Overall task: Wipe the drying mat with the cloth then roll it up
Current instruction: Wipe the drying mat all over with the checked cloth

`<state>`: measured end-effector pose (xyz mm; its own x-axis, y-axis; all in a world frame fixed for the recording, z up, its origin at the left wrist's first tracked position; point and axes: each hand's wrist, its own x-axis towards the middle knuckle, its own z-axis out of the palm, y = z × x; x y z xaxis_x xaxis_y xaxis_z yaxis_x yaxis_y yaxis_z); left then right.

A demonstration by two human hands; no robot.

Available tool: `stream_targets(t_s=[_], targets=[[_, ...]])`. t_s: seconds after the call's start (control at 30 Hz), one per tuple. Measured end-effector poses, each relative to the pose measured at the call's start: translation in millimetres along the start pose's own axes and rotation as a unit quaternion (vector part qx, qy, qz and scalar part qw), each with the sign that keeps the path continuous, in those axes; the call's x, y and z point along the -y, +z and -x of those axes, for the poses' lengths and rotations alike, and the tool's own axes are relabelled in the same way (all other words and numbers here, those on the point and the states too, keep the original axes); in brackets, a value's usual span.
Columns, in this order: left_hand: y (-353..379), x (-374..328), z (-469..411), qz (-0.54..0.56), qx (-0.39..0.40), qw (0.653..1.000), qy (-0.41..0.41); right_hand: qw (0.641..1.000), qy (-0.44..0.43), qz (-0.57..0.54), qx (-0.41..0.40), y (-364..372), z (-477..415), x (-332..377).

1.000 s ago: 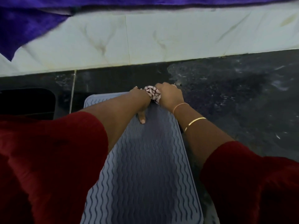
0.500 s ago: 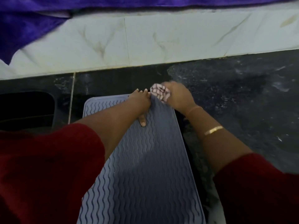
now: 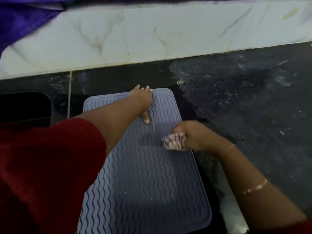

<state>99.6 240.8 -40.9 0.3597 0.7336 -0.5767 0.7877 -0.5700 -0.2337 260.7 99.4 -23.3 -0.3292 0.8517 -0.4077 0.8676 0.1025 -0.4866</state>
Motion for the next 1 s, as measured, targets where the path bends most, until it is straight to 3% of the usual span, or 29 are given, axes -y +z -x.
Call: stream_targets(t_s=[0.1, 0.17, 0.27, 0.47, 0.6, 0.67, 0.77, 0.83, 1.0], targets=[[0.5, -0.9, -2.7, -0.009, -0.007, 1.000, -0.006, 0.992, -0.007, -0.011, -0.127, -19.5, -41.6, 6.9], [1.0, -0.6, -2.0, -0.014, -0.008, 1.000, 0.000, 0.988, -0.004, 0.029, -0.153, -17.6, -67.0, 12.5], [2.2, 2.6, -1.9, -0.027, -0.029, 0.999, 0.000, 0.988, 0.030, 0.056, -0.144, 6.2, -59.9, 12.2], [-4.0, -2.2, 11.8, -0.043, -0.001, 0.999, -0.010, 0.994, -0.004, 0.039, -0.100, 54.8, 46.3, 7.8], [-4.7, -17.2, 31.4, -0.087, -0.057, 0.994, -0.025, 1.000, 0.014, -0.001, -0.019, 44.2, 52.6, 14.2], [-2.3, -25.7, 42.0, -0.056, -0.094, 0.994, 0.017, 0.998, 0.023, -0.042, -0.047, 29.0, 38.6, 16.2], [14.6, -35.5, 55.6, 0.086, -0.010, 0.988, 0.129, 0.994, 0.029, 0.000, -0.110, 22.5, 16.5, 21.2], [32.2, -41.7, 62.5, 0.104, 0.043, 0.985, 0.127, 0.991, 0.052, 0.047, -0.116, 30.8, 14.5, 25.7], [52.1, -40.8, 55.6, 0.100, 0.019, 0.989, 0.104, 0.993, 0.072, 0.041, -0.082, 63.6, 65.4, 24.8]])
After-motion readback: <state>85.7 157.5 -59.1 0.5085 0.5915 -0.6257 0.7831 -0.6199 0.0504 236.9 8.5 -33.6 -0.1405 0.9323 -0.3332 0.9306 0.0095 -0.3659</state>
